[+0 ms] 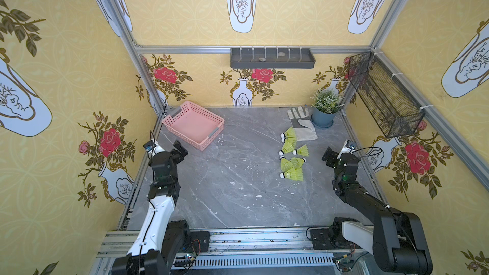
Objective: Put the shuttlecocks into the storage box
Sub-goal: Move the storage box to the center of the board.
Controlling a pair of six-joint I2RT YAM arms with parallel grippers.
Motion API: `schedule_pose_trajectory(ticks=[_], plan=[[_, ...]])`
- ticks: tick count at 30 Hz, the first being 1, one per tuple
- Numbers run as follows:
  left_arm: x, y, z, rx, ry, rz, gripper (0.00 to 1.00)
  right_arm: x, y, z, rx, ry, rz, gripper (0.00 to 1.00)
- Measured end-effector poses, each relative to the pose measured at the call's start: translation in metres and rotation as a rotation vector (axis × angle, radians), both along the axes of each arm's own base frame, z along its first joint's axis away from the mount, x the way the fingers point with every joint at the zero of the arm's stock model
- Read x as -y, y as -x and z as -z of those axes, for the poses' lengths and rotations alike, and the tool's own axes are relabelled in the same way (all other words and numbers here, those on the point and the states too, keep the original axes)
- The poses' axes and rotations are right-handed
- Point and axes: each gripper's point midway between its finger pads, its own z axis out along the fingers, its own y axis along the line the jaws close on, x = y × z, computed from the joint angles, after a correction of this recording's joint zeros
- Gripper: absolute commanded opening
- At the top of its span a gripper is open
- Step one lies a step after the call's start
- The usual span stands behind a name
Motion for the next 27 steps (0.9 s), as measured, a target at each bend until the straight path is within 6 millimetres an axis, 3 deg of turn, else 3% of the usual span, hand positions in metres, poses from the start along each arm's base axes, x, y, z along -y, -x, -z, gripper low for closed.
schedule_pose_trajectory(ticks=[5, 10, 16, 23, 27], plan=[[0.010, -0.033, 0.026, -0.209, 0.117, 0.044, 0.99, 0.000, 0.001, 0.000, -0.003, -0.009, 0.004, 0.98], [0.017, -0.054, 0.051, -0.364, 0.192, 0.077, 0.95, 0.001, 0.002, 0.002, -0.011, -0.007, 0.011, 0.98], [0.018, -0.067, 0.067, -0.444, 0.241, 0.096, 0.89, 0.004, 0.003, 0.002, -0.012, -0.003, 0.028, 0.98], [0.015, -0.081, 0.083, -0.492, 0.278, 0.108, 0.74, 0.004, 0.003, 0.002, -0.012, -0.002, 0.027, 0.98], [0.015, -0.089, 0.088, -0.511, 0.284, 0.122, 0.72, 0.003, 0.003, 0.003, -0.015, -0.002, 0.024, 0.98]])
